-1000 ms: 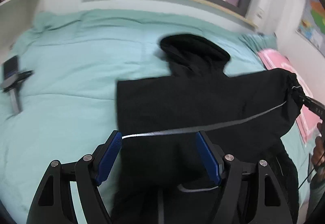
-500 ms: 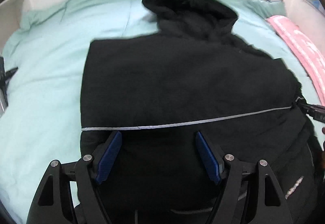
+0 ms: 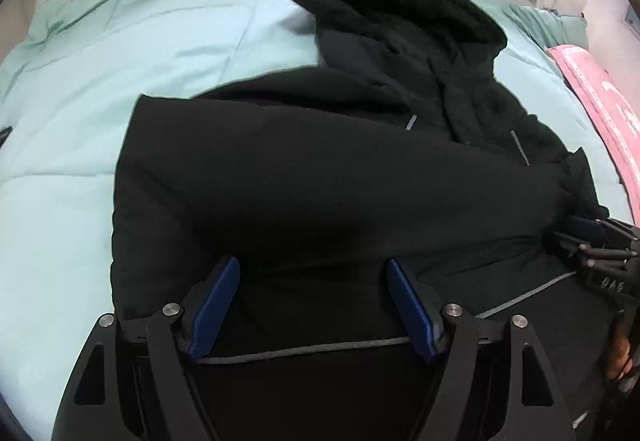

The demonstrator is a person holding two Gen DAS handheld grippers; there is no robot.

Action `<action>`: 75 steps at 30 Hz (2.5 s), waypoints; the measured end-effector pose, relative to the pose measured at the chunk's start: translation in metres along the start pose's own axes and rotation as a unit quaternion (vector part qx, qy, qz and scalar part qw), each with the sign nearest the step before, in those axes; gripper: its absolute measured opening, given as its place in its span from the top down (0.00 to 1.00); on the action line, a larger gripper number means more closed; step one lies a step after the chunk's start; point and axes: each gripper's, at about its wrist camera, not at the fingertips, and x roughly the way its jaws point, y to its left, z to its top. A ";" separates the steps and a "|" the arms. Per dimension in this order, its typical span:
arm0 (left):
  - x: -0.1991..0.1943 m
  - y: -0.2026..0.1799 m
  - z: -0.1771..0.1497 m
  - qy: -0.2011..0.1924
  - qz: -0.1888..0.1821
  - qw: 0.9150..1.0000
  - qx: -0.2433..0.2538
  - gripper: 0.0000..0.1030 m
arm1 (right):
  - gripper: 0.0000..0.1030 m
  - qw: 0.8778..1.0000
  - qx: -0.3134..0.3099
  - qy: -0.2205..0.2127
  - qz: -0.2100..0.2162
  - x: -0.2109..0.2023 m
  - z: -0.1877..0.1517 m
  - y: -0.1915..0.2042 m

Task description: Fold large clothes

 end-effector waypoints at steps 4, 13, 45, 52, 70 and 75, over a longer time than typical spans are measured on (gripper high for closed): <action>-0.013 -0.012 -0.001 -0.013 0.028 0.999 0.022 0.24 | 0.41 1.000 0.006 -0.002 -0.003 -0.009 0.001 -0.003; -0.109 0.032 -0.038 -0.050 -0.066 0.996 -0.031 0.24 | 0.43 0.997 -0.043 -0.070 -0.005 -0.116 -0.052 -0.015; -0.246 0.037 0.190 -0.076 -0.079 0.994 -0.016 0.20 | 0.42 0.995 0.053 -0.076 0.034 -0.246 0.131 -0.046; -0.143 0.031 0.247 -0.031 -0.060 0.998 -0.005 0.20 | 0.42 0.996 0.074 -0.038 0.045 -0.150 0.184 -0.055; 0.099 0.046 0.269 0.036 0.002 0.996 -0.083 0.67 | 0.50 0.997 0.065 0.027 0.029 0.052 0.246 -0.053; 0.075 0.084 0.267 0.011 -0.121 0.981 -0.153 0.89 | 0.95 0.992 0.102 -0.031 0.063 0.025 0.244 -0.089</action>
